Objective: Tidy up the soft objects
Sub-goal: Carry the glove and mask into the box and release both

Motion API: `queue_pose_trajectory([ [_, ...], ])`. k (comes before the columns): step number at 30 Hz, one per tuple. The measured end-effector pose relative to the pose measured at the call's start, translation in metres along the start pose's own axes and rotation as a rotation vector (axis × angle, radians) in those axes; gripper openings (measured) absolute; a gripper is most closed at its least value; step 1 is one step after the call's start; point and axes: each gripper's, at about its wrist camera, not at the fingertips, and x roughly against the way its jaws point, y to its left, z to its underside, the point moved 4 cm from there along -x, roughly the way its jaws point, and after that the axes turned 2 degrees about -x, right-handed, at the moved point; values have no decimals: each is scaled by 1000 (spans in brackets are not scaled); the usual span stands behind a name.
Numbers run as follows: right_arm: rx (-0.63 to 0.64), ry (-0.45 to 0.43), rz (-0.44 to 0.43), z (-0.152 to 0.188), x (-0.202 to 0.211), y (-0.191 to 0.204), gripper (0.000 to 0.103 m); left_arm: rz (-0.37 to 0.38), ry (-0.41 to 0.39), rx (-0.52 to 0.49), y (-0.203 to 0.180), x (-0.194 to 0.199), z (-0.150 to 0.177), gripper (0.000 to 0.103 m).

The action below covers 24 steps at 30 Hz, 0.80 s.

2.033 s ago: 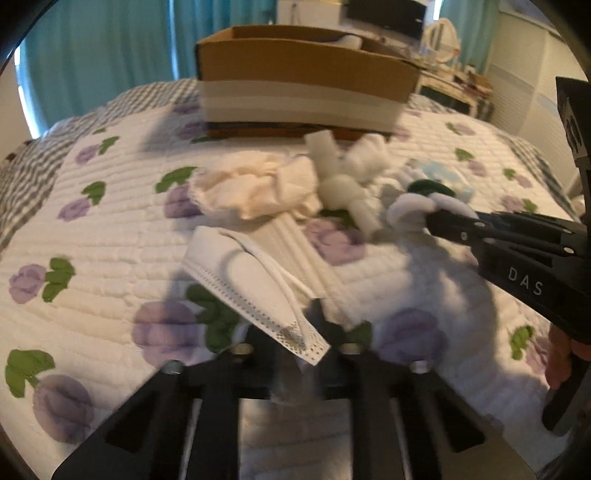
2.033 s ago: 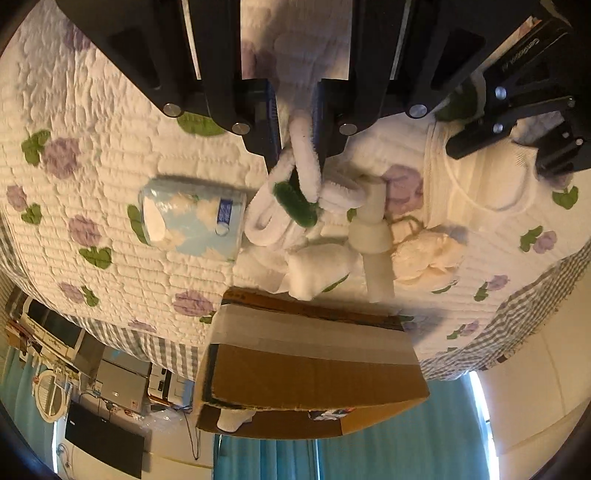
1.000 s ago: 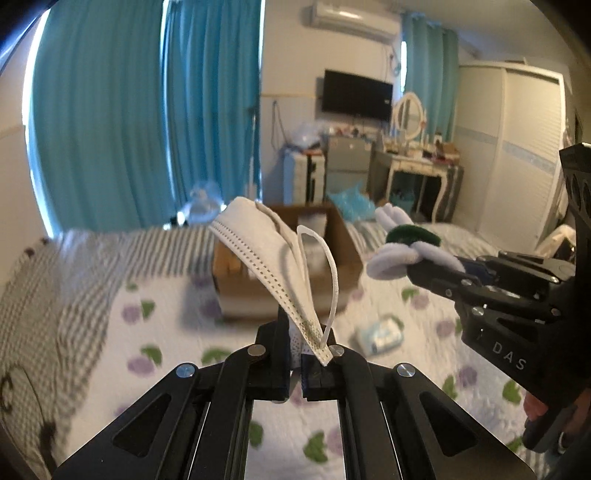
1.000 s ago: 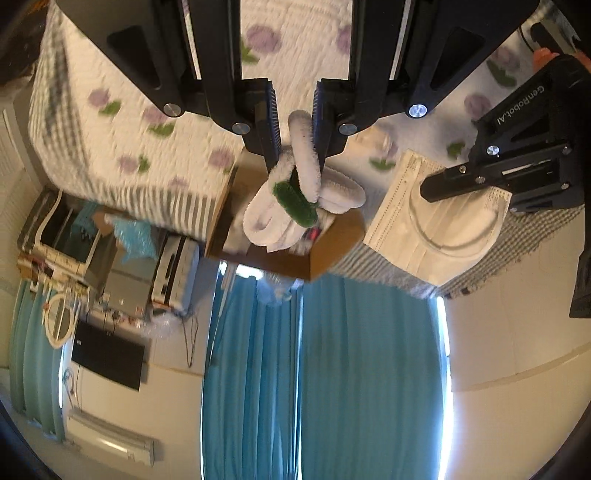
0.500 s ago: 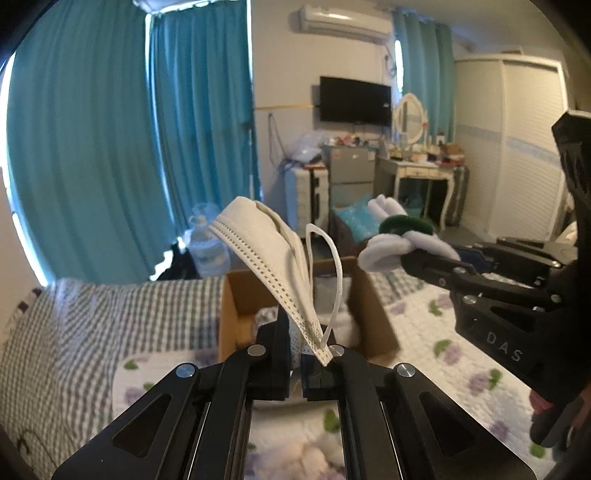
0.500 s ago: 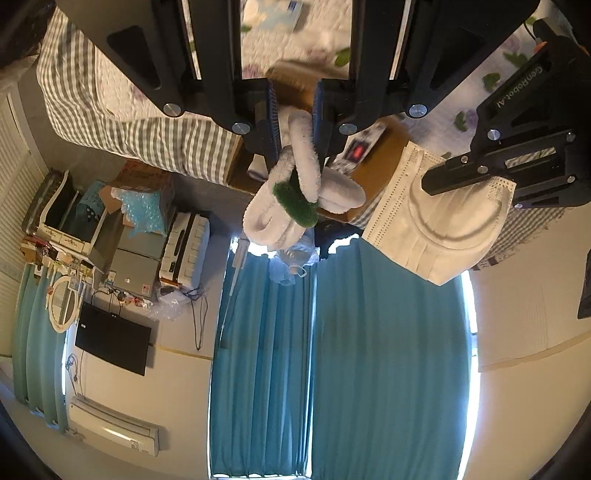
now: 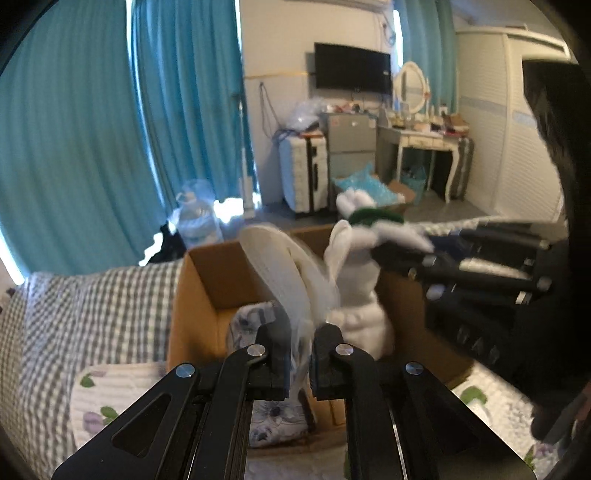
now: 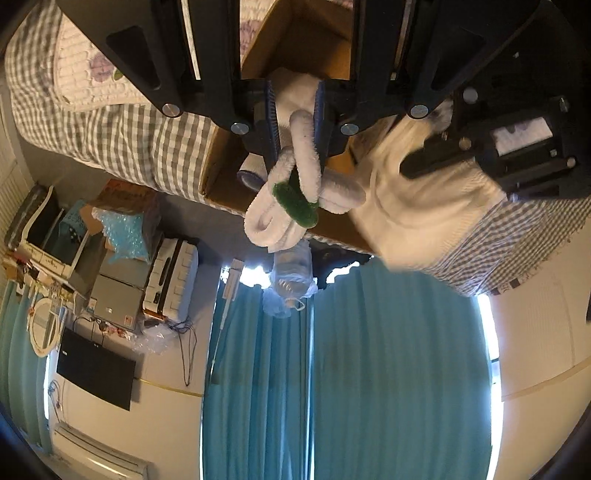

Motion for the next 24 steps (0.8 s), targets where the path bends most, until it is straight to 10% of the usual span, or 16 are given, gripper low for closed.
queue_pose_trajectory([
  [3,-31,-5,1,-1,-8,-11,30,-29,20,-17,1,-6,4,10],
  [5,-42,-10,-2,-1,-8,-16,62,-30,28,-12,3,-5,5,14],
  [7,-45,-30,12,-3,-2,-17,75,-42,17,-5,3,2,4,44],
  [10,-56,-58,29,-9,14,-17,77,-75,-52,8,5,27,1,78],
  [24,-43,-192,102,-37,182,5,103,-155,-243,20,10,196,-25,98],
])
